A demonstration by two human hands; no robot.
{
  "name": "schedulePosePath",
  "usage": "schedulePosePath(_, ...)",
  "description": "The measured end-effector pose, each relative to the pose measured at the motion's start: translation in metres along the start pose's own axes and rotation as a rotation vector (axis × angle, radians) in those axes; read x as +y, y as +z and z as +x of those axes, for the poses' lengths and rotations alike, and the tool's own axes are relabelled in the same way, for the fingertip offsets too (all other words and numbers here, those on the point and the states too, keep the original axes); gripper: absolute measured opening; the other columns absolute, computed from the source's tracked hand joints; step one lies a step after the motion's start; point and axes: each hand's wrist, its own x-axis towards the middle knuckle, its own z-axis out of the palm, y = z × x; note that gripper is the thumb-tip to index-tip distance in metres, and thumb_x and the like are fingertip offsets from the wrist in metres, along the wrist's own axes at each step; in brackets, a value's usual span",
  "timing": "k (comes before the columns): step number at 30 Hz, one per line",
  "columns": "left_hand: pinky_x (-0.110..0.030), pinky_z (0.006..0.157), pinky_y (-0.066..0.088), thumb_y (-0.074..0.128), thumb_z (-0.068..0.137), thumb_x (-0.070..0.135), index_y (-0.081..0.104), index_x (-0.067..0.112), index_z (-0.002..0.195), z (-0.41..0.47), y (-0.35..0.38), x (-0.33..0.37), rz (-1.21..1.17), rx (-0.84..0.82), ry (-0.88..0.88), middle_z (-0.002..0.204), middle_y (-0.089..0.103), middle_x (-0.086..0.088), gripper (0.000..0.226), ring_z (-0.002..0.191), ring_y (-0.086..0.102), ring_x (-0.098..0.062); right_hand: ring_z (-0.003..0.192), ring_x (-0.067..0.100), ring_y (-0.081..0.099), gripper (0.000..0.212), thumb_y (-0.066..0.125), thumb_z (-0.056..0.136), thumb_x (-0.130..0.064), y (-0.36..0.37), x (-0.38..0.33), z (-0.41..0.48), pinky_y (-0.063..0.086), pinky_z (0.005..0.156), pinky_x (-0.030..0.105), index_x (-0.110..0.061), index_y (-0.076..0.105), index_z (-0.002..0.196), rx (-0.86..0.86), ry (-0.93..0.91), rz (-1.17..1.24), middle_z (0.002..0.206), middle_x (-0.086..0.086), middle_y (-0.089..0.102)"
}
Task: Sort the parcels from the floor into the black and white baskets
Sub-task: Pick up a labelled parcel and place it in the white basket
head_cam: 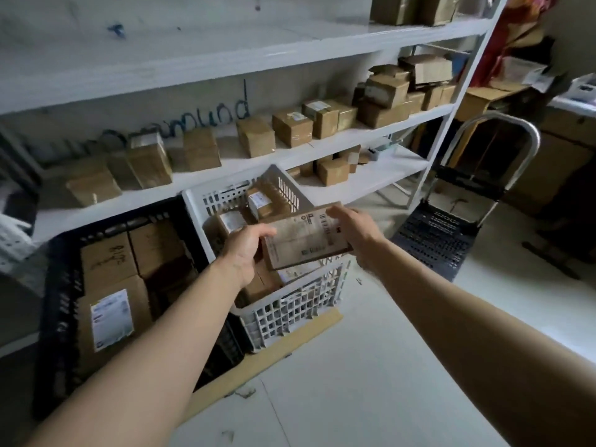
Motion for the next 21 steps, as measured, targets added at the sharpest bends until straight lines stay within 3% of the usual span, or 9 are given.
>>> schedulePosePath(4, -0.032, 0.07, 0.054, 0.066, 0.08, 0.008, 0.068, 0.01, 0.103, 0.023, -0.007, -0.001, -0.041, 0.12, -0.012, 0.099, 0.07, -0.013, 0.023, 0.088, 0.066, -0.025, 0.067, 0.018, 0.068, 0.024, 0.056, 0.085, -0.033, 0.017, 0.003, 0.037, 0.05, 0.053, 0.021, -0.011, 0.063, 0.078, -0.095, 0.056, -0.017, 0.073, 0.007, 0.073)
schedulePosePath(6, -0.042, 0.086, 0.053, 0.068, 0.081, 0.016, 0.066, 0.011, 0.109, 0.036, -0.01, -0.002, -0.034, 0.189, -0.045, 0.103, 0.07, -0.013, 0.029, 0.095, 0.065, -0.028, 0.078, 0.025, 0.069, 0.029, 0.057, 0.083, -0.035, 0.028, 0.007, 0.055, 0.054, 0.06, 0.028, -0.008, 0.064, 0.086, -0.134, 0.09, -0.02, 0.09, 0.015, 0.072)
schedulePosePath(8, -0.051, 0.097, 0.045, 0.068, 0.082, 0.025, 0.064, 0.013, 0.113, 0.048, -0.013, -0.003, -0.019, 0.22, -0.096, 0.11, 0.067, -0.011, 0.033, 0.106, 0.061, -0.03, 0.078, 0.027, 0.07, 0.031, 0.057, 0.082, -0.037, 0.038, 0.008, 0.071, 0.059, 0.061, 0.034, -0.008, 0.066, 0.089, -0.148, 0.128, -0.011, 0.092, 0.016, 0.072)
schedulePosePath(10, -0.05, 0.088, 0.049, 0.066, 0.084, 0.026, 0.062, 0.013, 0.114, 0.062, -0.015, -0.003, -0.027, 0.224, -0.128, 0.111, 0.067, -0.012, 0.034, 0.104, 0.061, -0.031, 0.074, 0.028, 0.07, 0.03, 0.058, 0.082, -0.038, 0.048, 0.008, 0.088, 0.059, 0.06, 0.036, -0.009, 0.066, 0.089, -0.15, 0.154, -0.004, 0.088, 0.015, 0.072)
schedulePosePath(13, -0.041, 0.069, 0.051, 0.059, 0.088, 0.022, 0.055, 0.014, 0.121, 0.085, -0.018, -0.002, -0.011, 0.234, -0.149, 0.11, 0.065, -0.014, 0.034, 0.099, 0.061, -0.031, 0.059, 0.023, 0.068, 0.026, 0.057, 0.085, -0.033, 0.063, 0.005, 0.113, 0.051, 0.047, 0.025, -0.007, 0.063, 0.088, -0.149, 0.14, -0.037, 0.074, 0.012, 0.07)
schedulePosePath(17, -0.04, 0.066, 0.051, 0.051, 0.092, 0.016, 0.058, 0.011, 0.11, 0.12, -0.026, 0.008, 0.003, 0.175, -0.194, 0.09, 0.063, -0.011, 0.02, 0.085, 0.061, -0.026, 0.069, 0.024, 0.068, 0.023, 0.058, 0.087, -0.026, 0.088, -0.001, 0.151, 0.058, 0.059, 0.031, -0.008, 0.061, 0.1, -0.135, 0.119, -0.141, 0.081, 0.01, 0.07)
schedulePosePath(19, -0.041, 0.065, 0.053, 0.052, 0.093, 0.018, 0.059, 0.01, 0.103, 0.138, -0.033, 0.015, -0.003, 0.172, -0.216, 0.086, 0.064, -0.011, 0.015, 0.079, 0.061, -0.026, 0.063, 0.02, 0.067, 0.018, 0.057, 0.086, -0.022, 0.104, -0.006, 0.172, 0.055, 0.05, 0.024, -0.011, 0.064, 0.098, -0.152, 0.11, -0.167, 0.079, 0.008, 0.069)
schedulePosePath(21, -0.049, 0.075, 0.055, 0.054, 0.092, 0.02, 0.059, 0.01, 0.103, 0.155, -0.041, 0.019, -0.014, 0.198, -0.23, 0.09, 0.066, -0.014, 0.016, 0.082, 0.063, -0.029, 0.061, 0.017, 0.065, 0.015, 0.056, 0.084, -0.02, 0.122, -0.009, 0.192, 0.052, 0.046, 0.021, -0.015, 0.066, 0.095, -0.158, 0.082, -0.211, 0.08, 0.007, 0.069)
